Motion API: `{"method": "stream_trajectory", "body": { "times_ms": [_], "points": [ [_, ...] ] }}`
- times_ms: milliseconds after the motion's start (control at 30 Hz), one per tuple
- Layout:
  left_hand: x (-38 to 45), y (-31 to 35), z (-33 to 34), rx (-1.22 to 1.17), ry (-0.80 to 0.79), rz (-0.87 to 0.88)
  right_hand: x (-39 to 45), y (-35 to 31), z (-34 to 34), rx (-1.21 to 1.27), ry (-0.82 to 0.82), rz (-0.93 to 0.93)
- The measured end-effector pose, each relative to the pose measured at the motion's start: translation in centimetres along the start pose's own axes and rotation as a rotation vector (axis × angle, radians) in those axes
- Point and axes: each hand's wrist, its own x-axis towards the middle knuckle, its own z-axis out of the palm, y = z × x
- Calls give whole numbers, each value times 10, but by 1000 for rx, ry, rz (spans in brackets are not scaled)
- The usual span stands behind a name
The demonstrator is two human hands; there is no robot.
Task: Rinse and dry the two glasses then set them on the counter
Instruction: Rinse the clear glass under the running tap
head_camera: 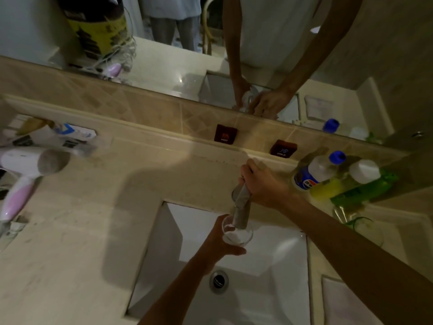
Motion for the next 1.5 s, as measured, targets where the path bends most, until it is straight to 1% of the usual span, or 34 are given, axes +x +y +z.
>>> {"method": "stream_trajectory", "body": {
  "times_ms": [167, 267, 333, 367, 433, 600, 700, 733, 800, 867, 933, 967, 1000, 1067, 1133, 1167, 1233, 1367, 1433, 1467, 1500],
  "points": [
    [10, -8, -4, 66, 6, 20, 3, 4, -3, 109, 0, -7],
    [16, -14, -6, 90, 5, 21, 3, 3, -3, 129, 17, -2],
    [6, -1, -6, 102, 18, -3, 2, 2, -3, 133, 31, -11],
    [6, -4, -6, 109, 28, 20, 2, 2, -4, 136, 27, -12],
    [3, -9, -6, 97, 15, 40, 2, 3, -4, 140, 9, -16],
    [0, -12, -5, 71, 5, 13, 3, 6, -2, 127, 23, -37],
    [0, -12, -7, 102, 34, 12, 4, 7, 2, 167, 86, -17],
    [0, -14, -8, 113, 29, 0, 2, 6, 5, 242, 124, 10],
    [-6, -12, -8, 148, 41, 8, -13, 1, 13, 547, 202, 142],
    [-15, -8, -5, 91, 30, 24, -41, -6, 32, 942, 305, 380],
    [-20, -11, -4, 39, -12, 65, -73, -19, 61, 1244, 355, 666],
    [-22, -11, -4, 23, -26, 74, -89, -27, 80, 1358, 318, 783],
    [-24, -10, -4, 32, -31, 76, -103, -38, 96, 1459, 233, 862],
    [-28, -8, -2, 43, -49, 70, -126, -61, 121, 1687, 29, 897],
    [-33, -7, 2, 62, -59, 96, -133, -81, 129, 1919, -96, 912],
    [-36, -5, 3, 75, -57, 111, -132, -86, 131, 1992, -101, 924],
    [-37, -1, 2, 37, -63, 89, -125, -92, 129, 2026, -32, 932],
    [-41, 12, -9, -165, -88, -70, -120, -100, 134, 2022, 144, 915],
    [-45, 12, -12, -308, -57, -212, -125, -104, 142, 2005, 163, 930],
    [-44, 12, -14, -335, -54, -254, -126, -104, 144, 1999, 165, 953],
    [-42, 13, -15, -307, -71, -262, -125, -103, 144, 1988, 175, 977]
  ]
}}
